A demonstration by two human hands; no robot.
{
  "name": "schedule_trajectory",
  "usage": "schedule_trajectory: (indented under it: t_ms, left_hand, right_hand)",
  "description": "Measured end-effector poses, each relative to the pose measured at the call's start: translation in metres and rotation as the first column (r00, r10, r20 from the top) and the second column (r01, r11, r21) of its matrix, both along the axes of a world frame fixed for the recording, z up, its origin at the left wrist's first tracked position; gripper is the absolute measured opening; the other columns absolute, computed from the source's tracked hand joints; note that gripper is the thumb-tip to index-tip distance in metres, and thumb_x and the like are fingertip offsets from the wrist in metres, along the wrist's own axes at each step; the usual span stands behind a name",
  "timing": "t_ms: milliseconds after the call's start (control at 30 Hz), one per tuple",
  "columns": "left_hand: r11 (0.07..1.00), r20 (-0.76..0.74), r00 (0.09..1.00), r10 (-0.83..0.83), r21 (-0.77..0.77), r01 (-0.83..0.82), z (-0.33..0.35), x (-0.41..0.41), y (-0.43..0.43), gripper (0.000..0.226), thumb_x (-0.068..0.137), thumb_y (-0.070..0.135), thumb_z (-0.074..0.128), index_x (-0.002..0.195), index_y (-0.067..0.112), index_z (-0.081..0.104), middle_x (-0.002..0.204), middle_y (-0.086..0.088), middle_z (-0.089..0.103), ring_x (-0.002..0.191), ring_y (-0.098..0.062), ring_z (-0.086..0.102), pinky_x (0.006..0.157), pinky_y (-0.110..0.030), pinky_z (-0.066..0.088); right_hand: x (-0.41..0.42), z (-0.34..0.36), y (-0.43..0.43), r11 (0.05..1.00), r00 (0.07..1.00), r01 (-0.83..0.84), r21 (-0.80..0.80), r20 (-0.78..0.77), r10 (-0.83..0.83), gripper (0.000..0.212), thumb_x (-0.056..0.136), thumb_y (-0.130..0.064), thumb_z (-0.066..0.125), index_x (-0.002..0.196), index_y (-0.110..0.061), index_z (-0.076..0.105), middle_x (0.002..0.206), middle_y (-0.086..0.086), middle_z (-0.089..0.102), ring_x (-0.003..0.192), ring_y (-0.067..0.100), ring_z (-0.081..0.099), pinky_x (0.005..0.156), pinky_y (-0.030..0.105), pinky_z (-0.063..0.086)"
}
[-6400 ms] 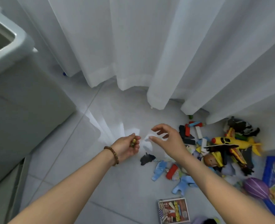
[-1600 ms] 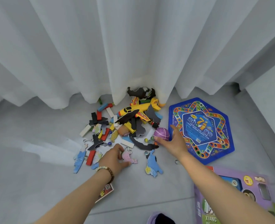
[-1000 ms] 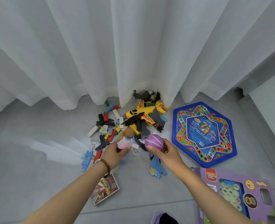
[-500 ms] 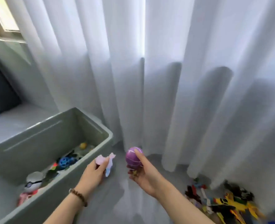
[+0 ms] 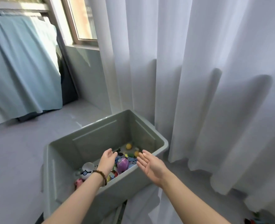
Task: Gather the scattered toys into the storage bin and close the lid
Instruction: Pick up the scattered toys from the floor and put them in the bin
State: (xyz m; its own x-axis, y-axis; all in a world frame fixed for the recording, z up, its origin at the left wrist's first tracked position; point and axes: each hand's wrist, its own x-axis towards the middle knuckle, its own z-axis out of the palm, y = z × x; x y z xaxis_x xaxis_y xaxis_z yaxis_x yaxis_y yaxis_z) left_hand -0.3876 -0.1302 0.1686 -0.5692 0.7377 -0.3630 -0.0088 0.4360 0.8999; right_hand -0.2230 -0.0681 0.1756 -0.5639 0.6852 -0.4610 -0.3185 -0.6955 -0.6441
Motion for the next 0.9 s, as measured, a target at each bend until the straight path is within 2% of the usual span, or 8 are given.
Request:
schedule_trajectory:
  t_ms: [67,167,267,400,500,633,733,900]
  left_hand:
    - [1.0,-0.064,0.997,-0.031,0.002,0.031,0.004,0.011,0.0,0.049,0.098,0.015,0.044,0.143,0.005,0.029,0.148,-0.012,0.035,0.136,-0.023,0.036,0.113,-0.034,0.028]
    - [0.989,-0.263,0.954,-0.145,-0.008,0.148,0.013,0.037,0.004,0.048,0.095,0.016,0.049,0.14,0.006,0.035,0.142,-0.012,0.044,0.124,-0.019,0.045,0.104,-0.026,0.032]
    - [0.941,-0.529,0.788,-0.315,-0.066,0.332,0.021,0.075,0.015,0.048,0.093,0.025,0.052,0.138,0.012,0.041,0.137,-0.006,0.049,0.126,-0.02,0.045,0.106,-0.028,0.033]
    - [0.814,-0.678,0.549,-0.489,-0.128,0.566,0.025,0.157,0.037,0.049,0.094,0.031,0.05,0.139,0.014,0.04,0.142,-0.002,0.043,0.133,-0.017,0.037,0.111,-0.028,0.027]
    - [0.71,-0.674,0.425,-0.604,-0.214,0.671,0.006,0.228,0.049,0.05,0.094,0.036,0.048,0.139,0.017,0.038,0.144,-0.001,0.04,0.135,-0.018,0.033,0.111,-0.031,0.028]
    - [0.554,-0.595,0.266,-0.758,-0.374,0.744,-0.043,0.318,0.055,0.053,0.094,0.038,0.046,0.142,0.018,0.032,0.149,-0.002,0.033,0.137,-0.021,0.03,0.11,-0.032,0.029]
    - [0.416,-0.483,0.16,-0.861,-0.487,0.768,-0.089,0.371,0.056,0.058,0.094,0.042,0.046,0.144,0.019,0.027,0.15,-0.003,0.029,0.136,-0.022,0.03,0.109,-0.033,0.031]
    - [0.279,-0.397,0.047,-0.917,-0.552,0.785,-0.153,0.432,0.062,0.064,0.092,0.047,0.046,0.146,0.021,0.023,0.152,0.0,0.026,0.137,-0.02,0.029,0.111,-0.031,0.03]
  right_hand:
    - [0.015,-0.004,0.001,0.996,0.996,-0.052,0.074,0.071,0.047,0.046,0.099,-0.009,0.041,0.144,-0.008,0.031,0.149,0.011,0.035,0.137,0.026,0.035,0.112,0.037,0.033]
    - [0.054,-0.009,0.007,0.963,0.96,-0.139,0.23,0.271,0.074,0.04,0.098,-0.019,0.047,0.137,-0.015,0.042,0.144,0.004,0.043,0.133,0.02,0.041,0.106,0.034,0.038]
    - [0.12,-0.015,0.016,0.885,0.84,-0.239,0.399,0.542,-0.018,0.032,0.094,-0.026,0.054,0.126,-0.024,0.05,0.138,0.001,0.049,0.122,0.012,0.048,0.097,0.027,0.04]
    - [0.248,-0.031,0.011,0.848,0.606,-0.32,0.422,0.779,-0.159,0.048,0.092,-0.029,0.057,0.136,-0.018,0.043,0.142,0.001,0.044,0.13,0.016,0.043,0.099,0.022,0.032]
    - [0.344,-0.054,-0.006,0.889,0.47,-0.277,0.364,0.858,-0.205,0.053,0.091,-0.03,0.058,0.138,-0.014,0.041,0.143,0.002,0.042,0.131,0.019,0.041,0.102,0.023,0.031]
    - [0.449,-0.101,-0.043,0.951,0.364,-0.182,0.248,0.916,-0.169,0.059,0.088,-0.032,0.063,0.139,-0.013,0.04,0.143,0.004,0.043,0.13,0.022,0.042,0.103,0.027,0.035]
    - [0.5,-0.142,-0.068,0.975,0.34,-0.118,0.187,0.93,-0.137,0.062,0.085,-0.032,0.067,0.138,-0.012,0.04,0.143,0.008,0.043,0.128,0.022,0.045,0.104,0.03,0.038]
    - [0.538,-0.2,-0.078,0.974,0.379,-0.028,0.225,0.904,-0.198,0.071,0.08,-0.023,0.073,0.14,-0.016,0.037,0.141,0.001,0.038,0.133,0.018,0.037,0.098,0.018,0.028]
